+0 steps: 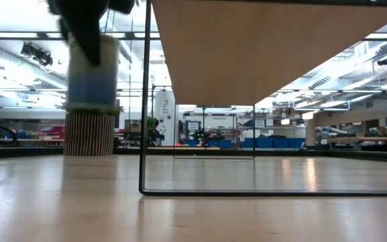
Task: Pick and place cans onto a shelf
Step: Put the canned peas on the shelf
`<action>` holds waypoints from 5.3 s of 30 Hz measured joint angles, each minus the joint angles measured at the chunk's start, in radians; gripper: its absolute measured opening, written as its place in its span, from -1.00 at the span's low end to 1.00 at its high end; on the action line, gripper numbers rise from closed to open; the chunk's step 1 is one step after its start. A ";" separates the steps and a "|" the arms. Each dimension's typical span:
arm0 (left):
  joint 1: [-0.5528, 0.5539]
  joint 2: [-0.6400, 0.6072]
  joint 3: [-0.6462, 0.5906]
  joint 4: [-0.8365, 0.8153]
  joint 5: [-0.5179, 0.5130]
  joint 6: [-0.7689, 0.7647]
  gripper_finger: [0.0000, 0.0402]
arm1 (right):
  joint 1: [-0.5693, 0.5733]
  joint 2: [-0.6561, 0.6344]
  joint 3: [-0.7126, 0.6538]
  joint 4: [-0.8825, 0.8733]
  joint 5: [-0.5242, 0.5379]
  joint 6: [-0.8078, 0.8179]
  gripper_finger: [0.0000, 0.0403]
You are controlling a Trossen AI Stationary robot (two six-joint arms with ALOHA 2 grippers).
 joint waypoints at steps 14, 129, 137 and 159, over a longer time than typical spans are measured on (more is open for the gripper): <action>0.453 -0.205 0.030 0.075 0.290 0.882 0.54 | 0.001 -0.009 0.000 -0.177 -0.171 0.107 0.91; 0.634 0.297 0.569 0.051 0.282 1.046 0.60 | 0.042 -0.037 0.000 -0.073 -0.171 0.296 0.91; 0.651 0.297 0.569 0.047 0.330 1.089 0.96 | 0.042 -0.037 0.000 -0.073 -0.171 0.296 0.91; 0.637 0.274 0.570 0.005 0.138 1.118 0.97 | 0.042 -0.037 0.000 -0.073 -0.171 0.296 0.91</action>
